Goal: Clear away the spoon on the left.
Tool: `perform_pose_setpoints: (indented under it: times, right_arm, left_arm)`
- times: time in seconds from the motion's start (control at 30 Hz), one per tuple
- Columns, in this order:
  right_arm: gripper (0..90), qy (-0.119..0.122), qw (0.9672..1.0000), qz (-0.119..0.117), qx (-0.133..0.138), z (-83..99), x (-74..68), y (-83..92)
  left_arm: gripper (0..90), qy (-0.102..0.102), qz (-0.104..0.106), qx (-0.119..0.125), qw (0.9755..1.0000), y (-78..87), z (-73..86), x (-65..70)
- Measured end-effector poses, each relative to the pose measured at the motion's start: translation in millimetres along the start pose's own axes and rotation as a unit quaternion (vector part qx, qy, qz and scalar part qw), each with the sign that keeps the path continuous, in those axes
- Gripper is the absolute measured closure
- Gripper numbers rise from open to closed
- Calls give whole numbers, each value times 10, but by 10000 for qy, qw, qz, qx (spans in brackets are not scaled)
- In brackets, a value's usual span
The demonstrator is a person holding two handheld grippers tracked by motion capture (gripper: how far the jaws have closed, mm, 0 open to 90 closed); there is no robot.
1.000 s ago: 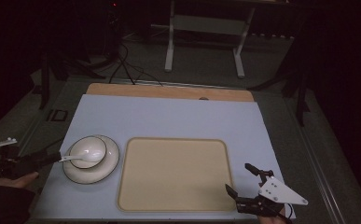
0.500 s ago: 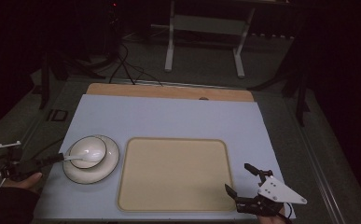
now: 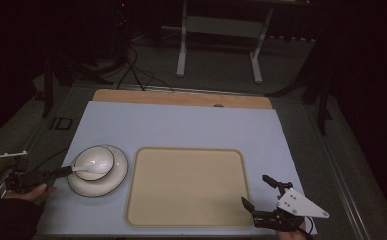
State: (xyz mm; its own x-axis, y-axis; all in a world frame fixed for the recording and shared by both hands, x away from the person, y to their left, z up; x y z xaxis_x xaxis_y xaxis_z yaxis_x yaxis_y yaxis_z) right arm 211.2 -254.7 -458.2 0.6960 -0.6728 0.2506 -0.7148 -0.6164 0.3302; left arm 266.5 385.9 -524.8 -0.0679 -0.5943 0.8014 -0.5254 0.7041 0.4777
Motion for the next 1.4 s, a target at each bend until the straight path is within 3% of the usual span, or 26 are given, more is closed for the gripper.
perform_pose_setpoints:
  times: [0.33, 0.57, 0.77, 1.4]
  right_arm:
    - [115, 1, 10000, 22, 1, 1, 4, 3]
    - [115, -2, 10000, 32, -6, 3, 7, 3]
    - [115, -7, 10000, 36, -16, 4, 6, -1]
    - [115, -48, 10000, 43, -13, 11, 21, 3]
  left_arm:
    - [804, 25, 153, -143, 9998, -25, 6, 35]
    - [836, -76, 228, -224, 9995, -11, 40, 80]
    - [855, -327, 165, -300, 9989, -14, 55, 168]
    - [861, -443, -91, -37, 9990, 33, 83, 291]
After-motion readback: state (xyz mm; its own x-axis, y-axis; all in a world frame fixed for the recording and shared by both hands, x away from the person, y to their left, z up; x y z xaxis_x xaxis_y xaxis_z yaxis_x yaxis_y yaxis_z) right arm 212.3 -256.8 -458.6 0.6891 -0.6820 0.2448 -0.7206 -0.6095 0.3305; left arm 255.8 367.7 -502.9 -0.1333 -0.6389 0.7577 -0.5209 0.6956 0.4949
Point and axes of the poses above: each handheld gripper's, and its own axes: y roughly backward along the jaws, z roughly out of its underside, x roughly to its right, the point moved 3 cm from there along -y, roughly forward along the jaws, and after that the axes turned 6 degrees about y, right-handed, at the moved point
